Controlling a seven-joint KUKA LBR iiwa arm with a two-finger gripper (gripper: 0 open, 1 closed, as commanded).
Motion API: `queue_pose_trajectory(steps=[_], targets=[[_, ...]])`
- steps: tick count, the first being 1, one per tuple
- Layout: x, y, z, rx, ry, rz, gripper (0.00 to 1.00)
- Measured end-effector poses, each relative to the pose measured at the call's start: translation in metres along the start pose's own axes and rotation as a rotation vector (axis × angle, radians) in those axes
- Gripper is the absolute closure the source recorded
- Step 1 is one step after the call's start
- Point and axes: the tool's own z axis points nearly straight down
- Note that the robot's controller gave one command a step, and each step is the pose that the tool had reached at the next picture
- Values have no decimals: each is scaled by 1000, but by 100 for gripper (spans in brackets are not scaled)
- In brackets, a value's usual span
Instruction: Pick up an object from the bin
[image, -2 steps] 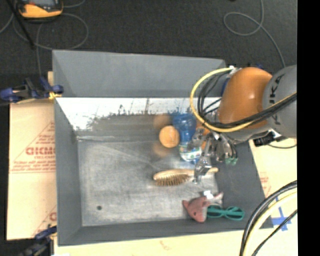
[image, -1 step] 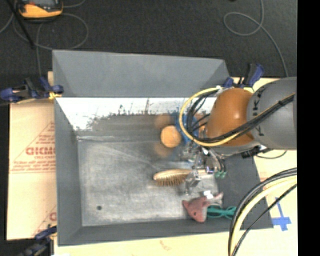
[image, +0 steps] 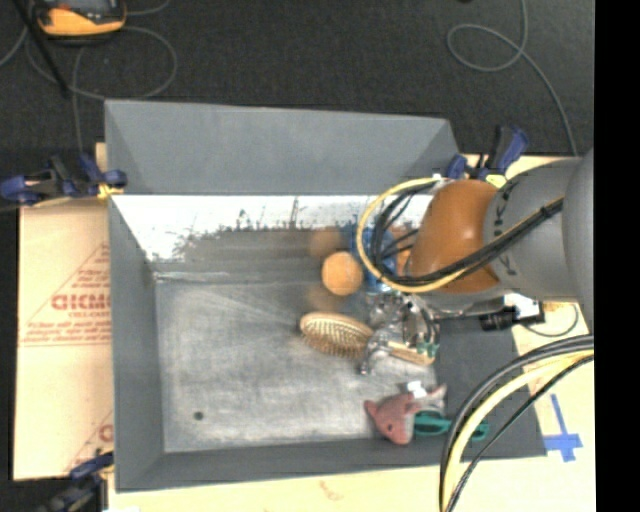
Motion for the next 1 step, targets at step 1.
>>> queue_pose_trajectory(steps=[1], targets=[[0,0,0,0,0,0,100]])
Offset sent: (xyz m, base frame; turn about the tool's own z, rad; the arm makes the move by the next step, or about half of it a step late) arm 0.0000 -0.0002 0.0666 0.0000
